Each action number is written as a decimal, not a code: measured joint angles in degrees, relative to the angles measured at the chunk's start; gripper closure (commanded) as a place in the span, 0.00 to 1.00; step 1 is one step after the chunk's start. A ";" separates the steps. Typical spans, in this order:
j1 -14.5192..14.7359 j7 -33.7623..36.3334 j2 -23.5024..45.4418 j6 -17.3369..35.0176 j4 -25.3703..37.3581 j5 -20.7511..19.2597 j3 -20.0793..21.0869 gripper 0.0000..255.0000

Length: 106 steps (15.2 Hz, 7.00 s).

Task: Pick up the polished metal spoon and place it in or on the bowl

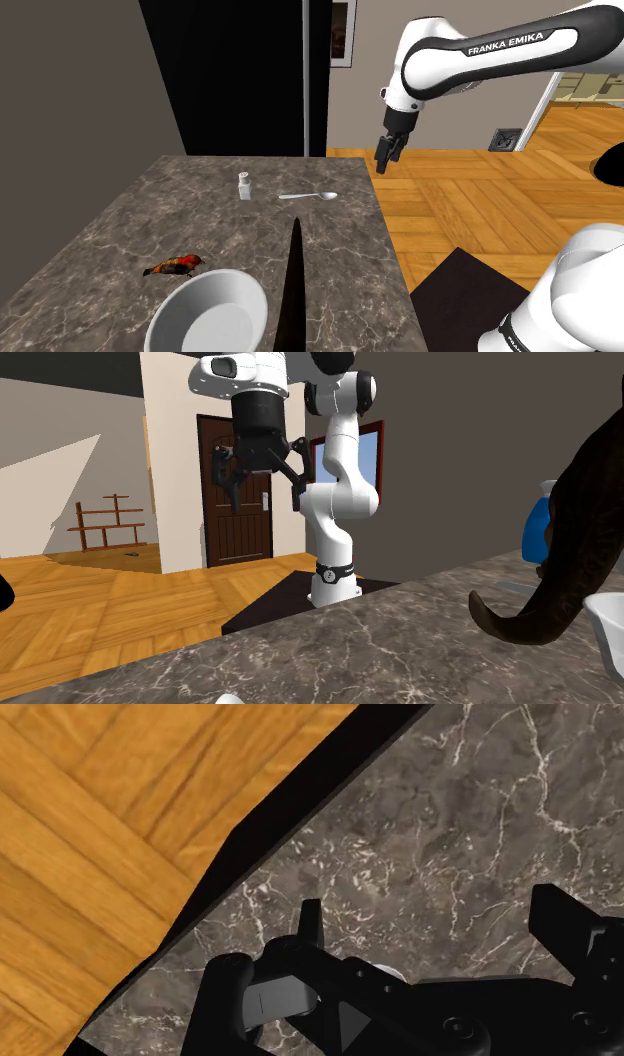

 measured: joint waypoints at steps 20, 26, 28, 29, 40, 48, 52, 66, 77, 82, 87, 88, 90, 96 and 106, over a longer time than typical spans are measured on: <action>5.00 -26.77 40.55 18.89 25.89 14.03 1.92 0.00; 5.18 -28.60 44.15 21.76 26.91 15.15 2.81 0.00; 5.41 -28.65 45.07 23.08 26.58 15.40 3.03 0.00; 5.43 -28.73 45.57 23.43 26.70 15.48 3.09 0.00; 5.42 -28.85 46.02 23.83 26.78 15.57 3.13 1.00; 5.49 -28.54 45.53 23.15 27.01 15.37 3.07 1.00; 5.55 -27.78 44.08 20.90 27.88 14.82 2.85 1.00; 5.67 -25.04 39.57 12.11 32.43 13.00 2.29 1.00; 5.96 -22.72 37.39 5.43 37.23 11.90 2.21 1.00; 9.37 -17.50 33.20 7.73 31.90 10.92 4.16 1.00; 13.04 -11.32 30.13 10.37 27.47 9.85 6.67 1.00; 13.70 -10.07 29.55 10.52 26.99 9.61 7.16 1.00; 15.25 -7.20 28.86 11.38 25.98 9.08 8.35 1.00; 19.34 0.71 27.65 13.38 24.09 7.48 11.67 1.00; 26.90 16.12 28.89 14.73 25.85 3.17 17.60 1.00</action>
